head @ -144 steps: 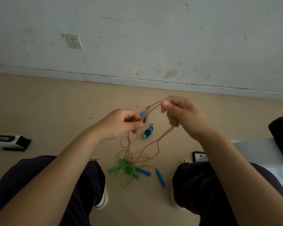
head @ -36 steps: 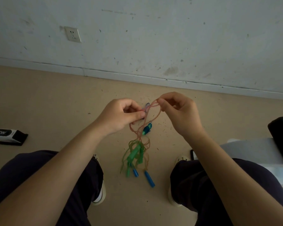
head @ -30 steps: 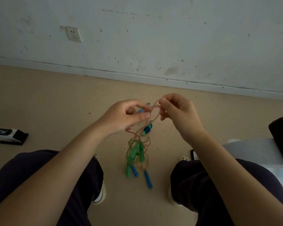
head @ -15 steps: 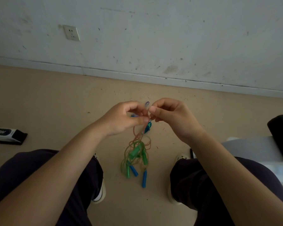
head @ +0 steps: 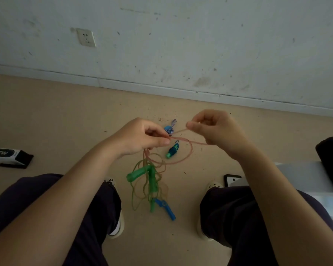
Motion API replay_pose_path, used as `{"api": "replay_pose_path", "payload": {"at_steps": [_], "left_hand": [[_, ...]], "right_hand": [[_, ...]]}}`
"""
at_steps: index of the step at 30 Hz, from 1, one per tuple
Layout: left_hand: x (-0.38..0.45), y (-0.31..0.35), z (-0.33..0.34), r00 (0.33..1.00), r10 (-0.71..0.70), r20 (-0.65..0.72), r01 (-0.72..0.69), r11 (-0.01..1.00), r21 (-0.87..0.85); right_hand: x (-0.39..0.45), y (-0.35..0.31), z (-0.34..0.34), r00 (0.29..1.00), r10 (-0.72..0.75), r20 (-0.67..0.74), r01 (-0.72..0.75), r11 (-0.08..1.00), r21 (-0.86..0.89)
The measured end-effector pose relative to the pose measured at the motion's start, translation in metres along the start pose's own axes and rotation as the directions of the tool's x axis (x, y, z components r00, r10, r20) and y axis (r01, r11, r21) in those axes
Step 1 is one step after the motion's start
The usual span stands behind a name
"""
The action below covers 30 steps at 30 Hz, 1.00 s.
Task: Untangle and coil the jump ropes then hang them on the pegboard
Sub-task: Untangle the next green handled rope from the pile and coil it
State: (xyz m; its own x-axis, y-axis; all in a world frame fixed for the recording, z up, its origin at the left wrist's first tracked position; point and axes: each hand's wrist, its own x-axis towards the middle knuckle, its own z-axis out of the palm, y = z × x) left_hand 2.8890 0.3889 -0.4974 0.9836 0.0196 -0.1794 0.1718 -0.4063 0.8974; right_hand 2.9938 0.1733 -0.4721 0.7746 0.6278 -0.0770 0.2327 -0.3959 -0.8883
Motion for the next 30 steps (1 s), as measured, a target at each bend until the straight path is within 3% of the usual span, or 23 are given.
{"api": "replay_pose_path", "payload": {"at_steps": [2, 5, 9, 12, 14, 16, 18, 23, 26, 30], "left_hand": [[-0.001, 0.000, -0.004, 1.000, 0.008, -0.027, -0.009, 1.000, -0.012], [-0.001, 0.000, 0.004, 0.998, 0.013, -0.060, -0.014, 1.000, -0.015], [0.000, 0.001, 0.016, 0.998, 0.023, -0.058, -0.026, 0.999, -0.046], [0.001, 0.001, 0.010, 0.998, 0.007, -0.057, -0.011, 0.997, -0.079], [0.000, 0.000, 0.002, 0.999, -0.023, -0.022, 0.021, 0.996, -0.085], [0.000, -0.003, -0.006, 0.997, -0.073, 0.020, 0.073, 0.997, 0.015], [0.000, -0.006, -0.011, 0.993, -0.115, -0.019, 0.116, 0.984, 0.132], [0.002, -0.007, -0.008, 0.982, -0.120, -0.147, 0.117, 0.993, -0.033], [0.002, -0.005, 0.001, 0.975, -0.125, -0.185, 0.106, 0.988, -0.108], [0.004, -0.004, 0.008, 0.942, -0.182, -0.283, 0.109, 0.961, -0.254]], "right_hand": [[0.000, 0.003, 0.002, 0.990, 0.030, 0.139, -0.006, 0.985, -0.172], [-0.002, 0.006, 0.016, 0.970, 0.005, 0.244, 0.045, 0.979, -0.201], [-0.002, 0.009, 0.029, 0.980, -0.114, 0.163, 0.143, 0.974, -0.176], [-0.001, 0.006, 0.025, 0.987, -0.129, 0.097, 0.137, 0.987, -0.085], [0.000, 0.005, 0.017, 0.990, -0.136, -0.046, 0.136, 0.991, 0.006], [0.000, 0.005, 0.005, 0.967, -0.101, -0.232, 0.127, 0.987, 0.100], [0.000, 0.007, -0.006, 0.941, -0.051, -0.333, 0.104, 0.984, 0.145], [0.002, 0.013, 0.006, 0.980, -0.018, -0.197, 0.003, 0.997, -0.075], [0.000, 0.014, 0.021, 0.986, -0.057, -0.159, 0.022, 0.977, -0.212], [-0.003, 0.006, 0.030, 0.965, -0.097, -0.246, 0.089, 0.995, -0.042]]}}
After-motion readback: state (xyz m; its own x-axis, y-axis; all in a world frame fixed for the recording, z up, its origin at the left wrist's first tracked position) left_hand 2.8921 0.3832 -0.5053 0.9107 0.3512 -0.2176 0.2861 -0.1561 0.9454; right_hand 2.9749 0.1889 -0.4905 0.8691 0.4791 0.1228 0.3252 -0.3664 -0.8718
